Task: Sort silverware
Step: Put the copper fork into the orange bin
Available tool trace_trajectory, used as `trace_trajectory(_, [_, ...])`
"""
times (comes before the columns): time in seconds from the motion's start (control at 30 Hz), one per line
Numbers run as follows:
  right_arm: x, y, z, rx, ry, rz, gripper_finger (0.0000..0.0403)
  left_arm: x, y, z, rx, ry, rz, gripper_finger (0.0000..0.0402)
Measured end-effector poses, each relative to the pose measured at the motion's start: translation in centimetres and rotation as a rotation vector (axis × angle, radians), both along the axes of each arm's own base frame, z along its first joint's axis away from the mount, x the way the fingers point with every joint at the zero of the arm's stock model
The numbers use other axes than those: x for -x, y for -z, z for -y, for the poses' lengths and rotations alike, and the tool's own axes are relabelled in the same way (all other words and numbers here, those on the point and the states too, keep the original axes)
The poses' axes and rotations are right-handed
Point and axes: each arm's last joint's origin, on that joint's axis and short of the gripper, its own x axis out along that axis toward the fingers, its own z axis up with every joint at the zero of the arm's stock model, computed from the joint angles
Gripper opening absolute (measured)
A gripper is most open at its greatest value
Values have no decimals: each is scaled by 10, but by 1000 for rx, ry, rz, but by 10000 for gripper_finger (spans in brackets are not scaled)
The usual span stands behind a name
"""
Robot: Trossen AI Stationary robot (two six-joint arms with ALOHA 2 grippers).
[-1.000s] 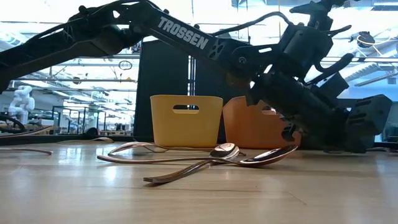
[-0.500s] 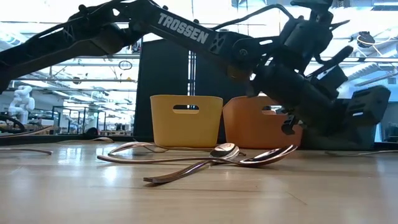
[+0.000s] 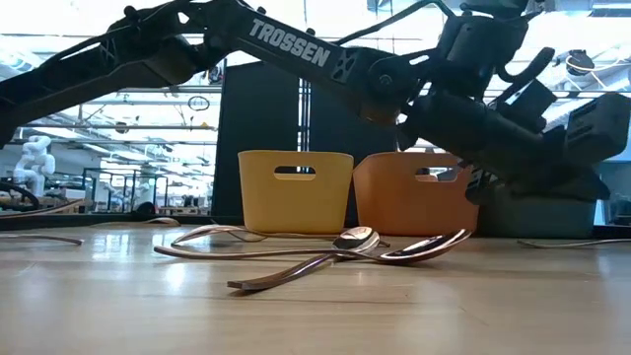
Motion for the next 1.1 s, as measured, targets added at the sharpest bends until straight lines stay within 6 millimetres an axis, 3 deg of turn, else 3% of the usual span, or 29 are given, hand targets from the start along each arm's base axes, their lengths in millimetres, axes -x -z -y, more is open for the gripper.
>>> trace_trajectory(0.17, [0, 0, 0, 6, 0, 0, 169, 0, 9, -1, 16, -66, -13, 126])
trace_trajectory(0.3, [0, 0, 0, 2, 1, -2, 169, -1, 32, -2, 12, -70, -26, 170])
trace_trajectory(0.53, [0, 1, 0, -3, 4, -9, 169, -2, 45, 0, -11, -43, -18, 186])
trace_trajectory(0.67, [0, 1, 0, -10, 6, -7, 169, 0, 48, 0, -108, 12, -67, 160])
trace_trajectory(1.0, [-1, -1, 0, -22, 11, 7, 169, 4, 54, 3, -173, 58, -169, 19])
trace_trajectory(1.1, [-1, -1, 0, -21, 11, 8, 169, 4, 51, 3, -174, 57, -159, 12])
